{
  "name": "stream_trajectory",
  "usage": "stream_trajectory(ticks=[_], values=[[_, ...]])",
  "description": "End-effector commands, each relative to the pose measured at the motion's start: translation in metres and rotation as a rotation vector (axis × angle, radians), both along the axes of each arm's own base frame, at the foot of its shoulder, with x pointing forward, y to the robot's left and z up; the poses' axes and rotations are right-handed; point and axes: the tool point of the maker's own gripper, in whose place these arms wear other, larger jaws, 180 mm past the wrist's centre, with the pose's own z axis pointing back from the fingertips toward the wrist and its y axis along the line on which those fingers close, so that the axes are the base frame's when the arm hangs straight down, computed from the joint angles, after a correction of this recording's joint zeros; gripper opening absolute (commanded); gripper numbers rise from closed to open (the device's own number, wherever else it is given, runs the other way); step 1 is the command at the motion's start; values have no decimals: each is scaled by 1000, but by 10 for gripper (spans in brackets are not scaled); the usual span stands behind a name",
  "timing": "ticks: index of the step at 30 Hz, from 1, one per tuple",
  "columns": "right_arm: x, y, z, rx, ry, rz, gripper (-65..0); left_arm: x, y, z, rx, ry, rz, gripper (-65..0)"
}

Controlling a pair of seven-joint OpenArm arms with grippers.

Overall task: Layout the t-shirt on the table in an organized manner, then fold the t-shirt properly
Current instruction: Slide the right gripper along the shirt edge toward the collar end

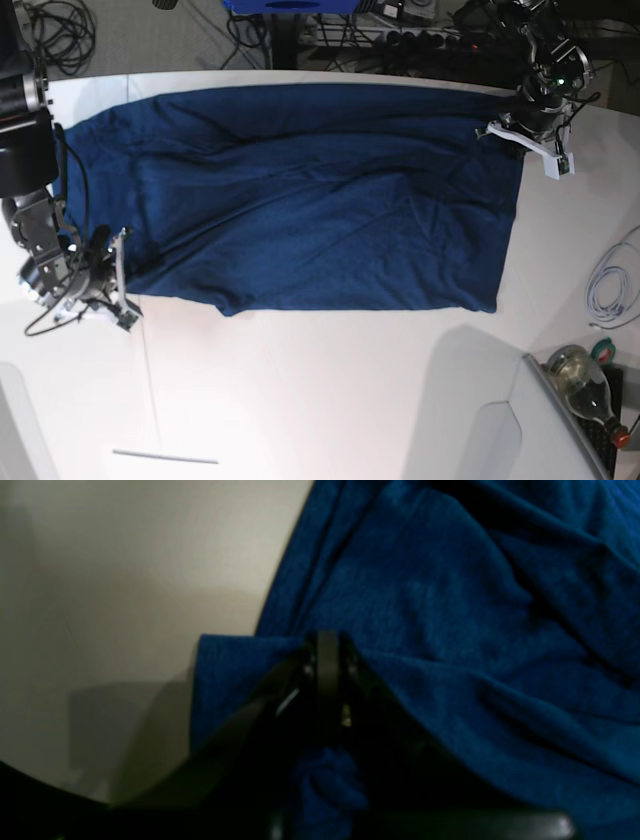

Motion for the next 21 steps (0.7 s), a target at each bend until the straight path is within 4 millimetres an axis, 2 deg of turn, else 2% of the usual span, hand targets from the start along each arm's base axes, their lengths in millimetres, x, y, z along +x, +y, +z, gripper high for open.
stream_trajectory(ticks=[1, 10, 13, 16, 21], values=[[23, -9, 23, -11, -69, -7, -642, 6, 8, 8, 22, -28, 4, -650], [38, -13, 36, -13, -100, -17, -638, -1, 9, 4, 18, -11, 6, -650], [41, -15, 36, -8, -95, -35, -641, -2, 8, 2, 15, -6, 7, -650], [50, -28, 36, -21, -157, -107, -642, -3, 8, 0, 12, -1, 8, -650], [58, -32, 36, 13, -203, -139, -642, -3, 8, 1, 13, -2, 9, -650]])
